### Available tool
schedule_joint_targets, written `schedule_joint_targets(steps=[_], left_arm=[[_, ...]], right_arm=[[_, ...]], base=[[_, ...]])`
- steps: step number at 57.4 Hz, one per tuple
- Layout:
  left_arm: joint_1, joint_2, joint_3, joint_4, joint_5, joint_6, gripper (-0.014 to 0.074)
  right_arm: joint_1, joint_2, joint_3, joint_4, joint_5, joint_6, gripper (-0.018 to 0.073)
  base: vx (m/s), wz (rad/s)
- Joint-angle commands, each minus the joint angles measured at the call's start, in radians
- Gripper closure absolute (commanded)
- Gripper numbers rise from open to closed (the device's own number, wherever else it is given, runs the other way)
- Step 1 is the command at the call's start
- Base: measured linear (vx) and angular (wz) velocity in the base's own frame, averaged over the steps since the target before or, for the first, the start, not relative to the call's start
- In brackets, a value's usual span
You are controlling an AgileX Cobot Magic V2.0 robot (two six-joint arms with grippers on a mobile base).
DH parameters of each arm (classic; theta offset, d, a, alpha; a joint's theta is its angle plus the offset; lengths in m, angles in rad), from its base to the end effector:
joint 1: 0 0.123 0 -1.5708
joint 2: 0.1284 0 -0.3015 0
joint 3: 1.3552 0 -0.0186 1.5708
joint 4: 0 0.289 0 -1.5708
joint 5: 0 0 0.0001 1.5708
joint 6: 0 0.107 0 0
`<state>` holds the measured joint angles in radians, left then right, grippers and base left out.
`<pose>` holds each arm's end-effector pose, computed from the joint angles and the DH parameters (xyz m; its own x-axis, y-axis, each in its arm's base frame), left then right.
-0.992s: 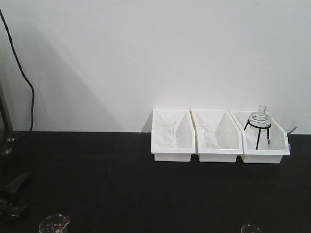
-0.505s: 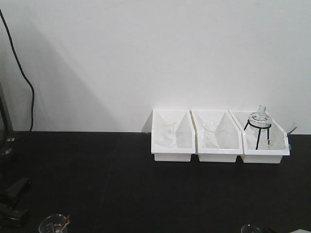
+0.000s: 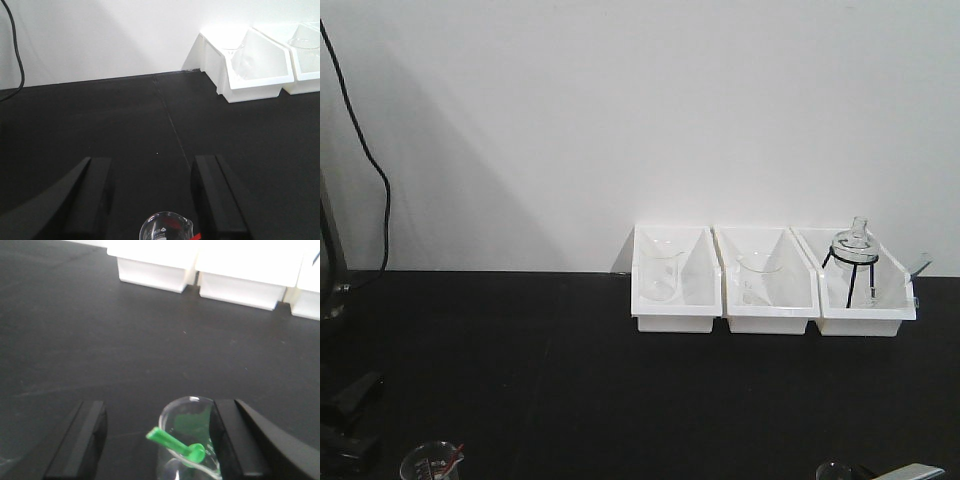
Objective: Sort red and green spoons into left cabinet
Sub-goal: 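Grasp the green spoon with the right gripper and pull it from its cup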
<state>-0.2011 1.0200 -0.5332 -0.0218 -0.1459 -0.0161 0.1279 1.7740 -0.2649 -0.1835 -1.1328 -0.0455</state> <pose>0.2484 -0.0503 0.2757 -0.2532 0.0132 -0.9673 0.1873 0.9816 -0.0357 0.2560 0.0507 0.0942 -0.2518 -0.1554 -0.9552 -0.3162 0.9461 -0.0706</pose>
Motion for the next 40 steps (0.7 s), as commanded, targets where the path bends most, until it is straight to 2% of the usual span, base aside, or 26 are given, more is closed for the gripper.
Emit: schedule_joint_targets(steps=[1, 7, 13, 15, 16, 21, 40], left_arm=[[-0.007, -0.011, -0.039, -0.001, -0.074, -0.007, 0.0137], [-0.007, -0.011, -0.039, -0.001, -0.074, -0.007, 0.0137], [-0.007, -0.011, -0.039, -0.001, -0.074, -0.007, 0.0137], [-0.007, -0.011, -0.039, -0.001, -0.074, -0.007, 0.0137], [-0.007, -0.011, -0.039, -0.001, -0.074, -0.007, 0.0137], [-0.007, -0.011, -0.039, -0.001, -0.074, -0.007, 0.0137], [-0.007, -0.011, -0.039, -0.001, -0.073, -0.007, 0.0137]], right_arm=[[-0.002, -0.027, -0.016, 0.004, -0.211, -0.014, 0.0107], [-0.002, -0.027, -0.016, 0.004, -0.211, -0.014, 0.0182], [-0.002, -0.027, -0.016, 0.004, -0.211, -0.014, 0.0302], [-0.002, -0.027, -0.016, 0.004, -0.211, -0.014, 0.035], [-0.002, -0.027, -0.016, 0.004, -0.211, -0.014, 0.0471], [-0.002, -0.027, -0.016, 0.004, -0.211, -0.014, 0.0567], [-0.002, -0.034, -0.016, 0.004, -0.211, -0.037, 0.0567]], base=[[0.0, 0.0], [0.0, 0.0], [0.0, 0.0], [0.0, 0.0], [0.0, 0.0], [0.0, 0.0], [0.0, 0.0]])
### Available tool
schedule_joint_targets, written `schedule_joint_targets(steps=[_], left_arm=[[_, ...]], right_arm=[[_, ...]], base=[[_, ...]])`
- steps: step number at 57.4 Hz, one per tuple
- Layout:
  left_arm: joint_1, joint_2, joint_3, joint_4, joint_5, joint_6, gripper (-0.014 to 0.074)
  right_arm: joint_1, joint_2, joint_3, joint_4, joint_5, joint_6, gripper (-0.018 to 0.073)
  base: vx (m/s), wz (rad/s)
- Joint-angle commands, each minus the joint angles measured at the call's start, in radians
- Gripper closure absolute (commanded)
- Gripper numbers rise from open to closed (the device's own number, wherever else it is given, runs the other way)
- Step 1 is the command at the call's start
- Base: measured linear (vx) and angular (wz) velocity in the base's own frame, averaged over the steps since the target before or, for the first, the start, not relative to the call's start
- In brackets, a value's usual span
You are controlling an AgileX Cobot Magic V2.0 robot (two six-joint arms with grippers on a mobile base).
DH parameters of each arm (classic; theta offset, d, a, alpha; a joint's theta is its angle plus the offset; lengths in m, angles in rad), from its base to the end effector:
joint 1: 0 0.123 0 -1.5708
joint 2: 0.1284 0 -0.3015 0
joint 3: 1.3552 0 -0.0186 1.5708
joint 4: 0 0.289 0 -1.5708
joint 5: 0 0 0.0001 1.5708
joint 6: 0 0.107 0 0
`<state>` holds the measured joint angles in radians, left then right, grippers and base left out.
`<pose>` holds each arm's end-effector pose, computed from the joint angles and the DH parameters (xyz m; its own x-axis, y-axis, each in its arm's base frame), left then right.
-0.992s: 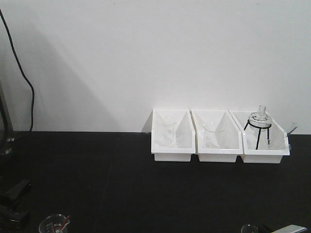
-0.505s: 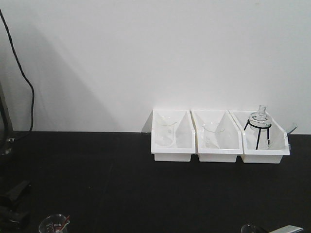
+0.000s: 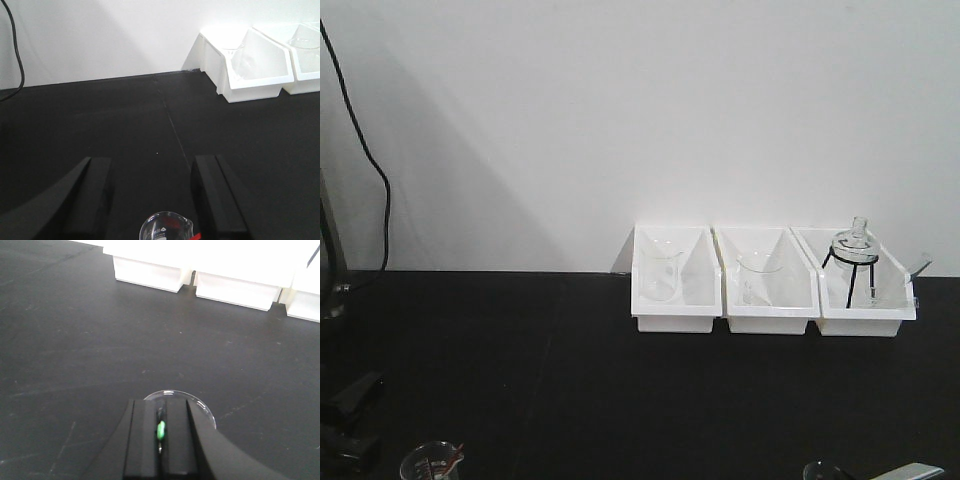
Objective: Sort red and green spoons into left cabinet
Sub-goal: 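Grasp the green spoon with the right gripper and pull it from its cup, then grasp the red spoon with the left gripper and pull it from its cup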
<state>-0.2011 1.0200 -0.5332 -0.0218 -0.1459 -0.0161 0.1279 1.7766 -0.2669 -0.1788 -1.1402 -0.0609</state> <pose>0.2484 -0.0503 0.2757 -0.2532 0.0132 -0.9673 0.1873 0.9816 -0.0357 0.2569 0.0505 0.0946 -0.2416 -0.1662 -0.9561 -0.3153 0.9452 -0.0846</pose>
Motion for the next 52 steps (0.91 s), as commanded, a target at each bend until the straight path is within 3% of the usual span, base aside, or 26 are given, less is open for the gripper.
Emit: schedule_joint_targets(steps=[1, 22, 35, 41, 46, 52], left_arm=[[-0.007, -0.011, -0.039, -0.001, -0.073, -0.007, 0.0137], [-0.007, -0.011, -0.039, -0.011, -0.063, -0.01, 0.0137], [-0.007, -0.01, -0.039, -0.003, 0.106, -0.054, 0.0137], [-0.007, 0.019, -0.039, 0.055, 0.174, 0.027, 0.0137], [-0.008, 0.064, -0.039, 0.105, 0.189, 0.147, 0.0137], [-0.008, 0.128, -0.039, 0.113, 0.184, 0.252, 0.0137]], right_arm=[[-0.002, -0.039, -0.014, 0.0, -0.204, -0.023, 0.0567], [-0.002, -0.248, -0.014, 0.0, -0.204, -0.043, 0.0567], [-0.002, -0.433, -0.014, 0.004, -0.118, 0.037, 0.0565], [-0.002, -0.502, -0.014, 0.024, -0.039, 0.039, 0.0564], [-0.002, -0.54, -0.014, 0.033, 0.006, 0.032, 0.0564], [-0.002, -0.556, -0.014, 0.035, 0.029, 0.028, 0.0564]], base=[[0.0, 0.0], [0.0, 0.0], [0.0, 0.0], [0.0, 0.0], [0.0, 0.0], [0.0, 0.0]])
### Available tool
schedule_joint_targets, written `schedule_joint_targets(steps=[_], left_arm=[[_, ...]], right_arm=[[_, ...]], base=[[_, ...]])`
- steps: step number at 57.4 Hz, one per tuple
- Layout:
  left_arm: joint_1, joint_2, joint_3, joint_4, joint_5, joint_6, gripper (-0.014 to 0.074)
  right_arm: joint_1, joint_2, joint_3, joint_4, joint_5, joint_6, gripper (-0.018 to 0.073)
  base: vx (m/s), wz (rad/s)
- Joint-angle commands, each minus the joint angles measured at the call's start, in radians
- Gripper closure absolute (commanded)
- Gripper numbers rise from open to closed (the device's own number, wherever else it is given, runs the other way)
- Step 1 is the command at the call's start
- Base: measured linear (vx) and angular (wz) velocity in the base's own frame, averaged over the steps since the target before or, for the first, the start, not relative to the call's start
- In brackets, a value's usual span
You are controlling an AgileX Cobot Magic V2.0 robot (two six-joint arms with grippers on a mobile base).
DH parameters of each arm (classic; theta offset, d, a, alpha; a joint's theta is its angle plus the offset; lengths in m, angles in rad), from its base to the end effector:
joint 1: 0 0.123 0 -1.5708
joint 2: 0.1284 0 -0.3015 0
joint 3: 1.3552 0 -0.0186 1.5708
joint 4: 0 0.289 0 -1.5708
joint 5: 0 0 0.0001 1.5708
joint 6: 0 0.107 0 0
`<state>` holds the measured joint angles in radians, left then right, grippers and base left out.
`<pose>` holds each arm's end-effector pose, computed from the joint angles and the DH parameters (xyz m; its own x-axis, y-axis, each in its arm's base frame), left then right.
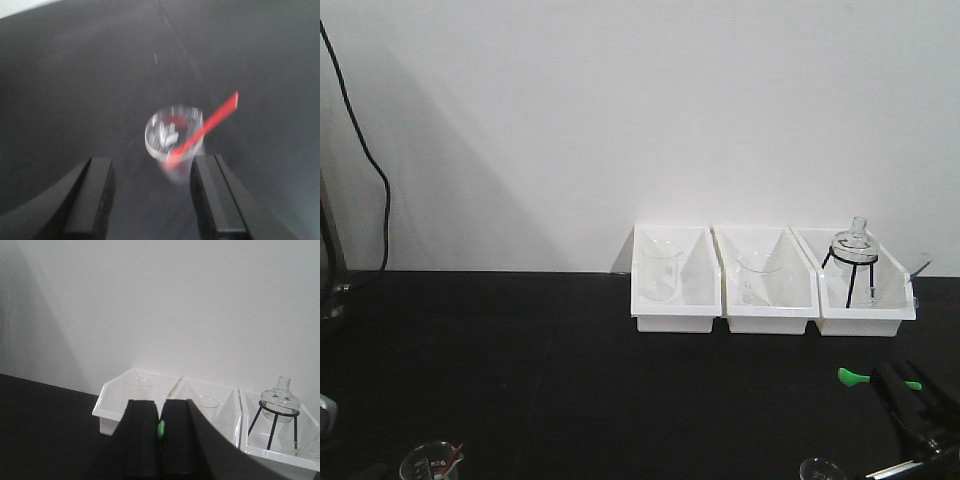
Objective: Sort red and green spoons into left cabinet
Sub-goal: 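Grasp the red spoon with the left gripper and pull it from its cup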
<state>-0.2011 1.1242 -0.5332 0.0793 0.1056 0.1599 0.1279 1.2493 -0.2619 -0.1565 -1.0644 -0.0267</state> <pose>0.2505 -0.0501 0.2248 -0.4990 0.3431 -0.7958 0.3201 0.9263 0.1986 0.2372 0.0452 0.2207 0.1829 -0.0793 -0.9799 -0.2423 0.9624 -0.1231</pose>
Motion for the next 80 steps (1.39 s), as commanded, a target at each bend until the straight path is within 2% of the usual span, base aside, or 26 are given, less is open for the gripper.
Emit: schedule_joint_targets(steps=[1, 11, 27, 42, 52, 63, 80], left_arm=[[-0.008, 0.038, -0.039, 0.012, -0.07, 0.089, 0.0137], [-0.014, 0.156, -0.039, 0.011, -0.136, 0.103, 0.0137], [-0.099, 0.194, -0.039, 0.026, -0.261, 0.098, 0.0137], [-0.098, 0.215, -0.039, 0.024, -0.381, 0.096, 0.0137], [-0.098, 0.283, -0.039, 0.024, -0.404, 0.077, 0.0137], [-0.098, 0.354, -0.039, 0.027, -0.526, 0.042, 0.0139], [-0.098, 0.431, -0.039, 0.03, -0.623, 0.042, 0.0235]], right_arm=[[-0.002, -0.029, -0.019, 0.013, -0.046, -0.006, 0.0564], [-0.002, -0.028, -0.019, 0.02, -0.046, -0.005, 0.0564], [-0.002, -0.028, -0.019, 0.023, -0.046, -0.005, 0.0564], [-0.002, -0.028, -0.019, 0.023, -0.046, -0.006, 0.0564], [-0.002, -0.028, -0.019, 0.024, -0.046, -0.006, 0.0564], [-0.002, -0.028, -0.019, 0.024, -0.048, -0.005, 0.0564], [-0.002, -0.028, -0.019, 0.024, -0.048, -0.005, 0.0564]], base=[[0.0, 0.0], [0.0, 0.0], [0.0, 0.0], [0.0, 0.0], [0.0, 0.0], [0.0, 0.0], [0.0, 0.0]])
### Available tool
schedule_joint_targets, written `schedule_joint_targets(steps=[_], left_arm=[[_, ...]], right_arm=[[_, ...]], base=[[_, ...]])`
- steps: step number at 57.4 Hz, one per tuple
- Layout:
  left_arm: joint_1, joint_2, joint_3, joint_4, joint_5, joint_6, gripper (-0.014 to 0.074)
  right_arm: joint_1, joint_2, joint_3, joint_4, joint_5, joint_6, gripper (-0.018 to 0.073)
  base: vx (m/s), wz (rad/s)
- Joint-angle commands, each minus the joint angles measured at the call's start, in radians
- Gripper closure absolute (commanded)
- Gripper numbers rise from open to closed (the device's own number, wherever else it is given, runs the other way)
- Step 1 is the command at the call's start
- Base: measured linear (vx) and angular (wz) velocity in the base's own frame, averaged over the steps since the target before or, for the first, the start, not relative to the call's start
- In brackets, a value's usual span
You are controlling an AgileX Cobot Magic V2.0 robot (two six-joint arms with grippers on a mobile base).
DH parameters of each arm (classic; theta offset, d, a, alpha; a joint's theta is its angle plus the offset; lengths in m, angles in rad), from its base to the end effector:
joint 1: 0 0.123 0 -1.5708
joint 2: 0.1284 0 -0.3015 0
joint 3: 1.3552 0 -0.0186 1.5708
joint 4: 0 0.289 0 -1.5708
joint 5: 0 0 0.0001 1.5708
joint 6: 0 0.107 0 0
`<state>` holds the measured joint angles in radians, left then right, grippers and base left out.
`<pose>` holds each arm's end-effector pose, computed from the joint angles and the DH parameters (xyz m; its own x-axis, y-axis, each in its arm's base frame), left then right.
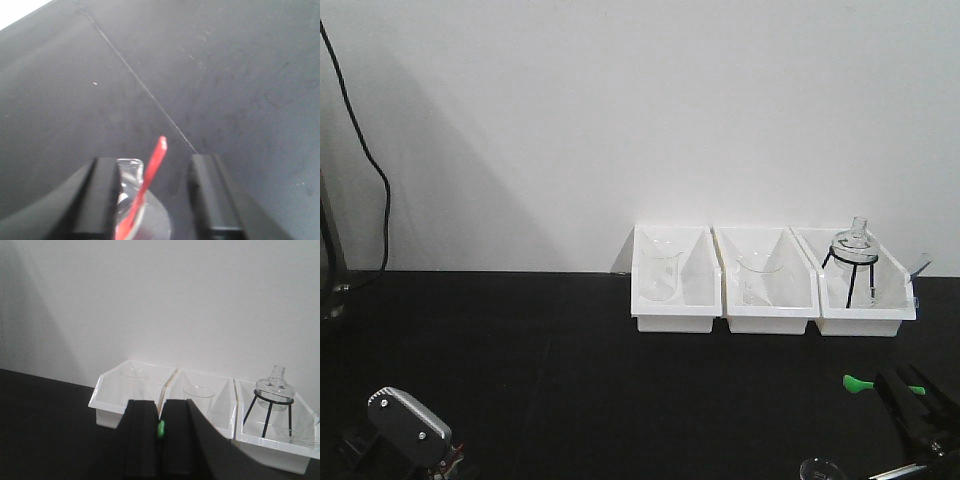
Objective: Sort red and green spoons into left cabinet
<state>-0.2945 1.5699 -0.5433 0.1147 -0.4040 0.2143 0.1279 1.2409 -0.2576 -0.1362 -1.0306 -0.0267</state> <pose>0.3007 -0.0962 0.1449 -0.3625 0.4382 -0.8225 0.4645 0.8501 0.2482 0.2365 0.0430 0.2181 0.1517 -0.0775 -0.9854 -0.2276 0.9674 -0.1112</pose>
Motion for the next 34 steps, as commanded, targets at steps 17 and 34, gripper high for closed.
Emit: schedule_joint_targets(steps=[17, 34], left_arm=[[-0.005, 0.02, -0.029, -0.007, -0.215, -0.012, 0.0432], [-0.005, 0.027, -0.029, -0.007, -0.236, -0.012, 0.0605]], right_arm=[[-0.002, -0.02, -0.023, 0.004, -0.083, -0.005, 0.0564], [-0.002, -0.02, -0.023, 0.004, -0.084, -0.005, 0.0564]], base=[[0.0, 0.0], [0.0, 0.0]])
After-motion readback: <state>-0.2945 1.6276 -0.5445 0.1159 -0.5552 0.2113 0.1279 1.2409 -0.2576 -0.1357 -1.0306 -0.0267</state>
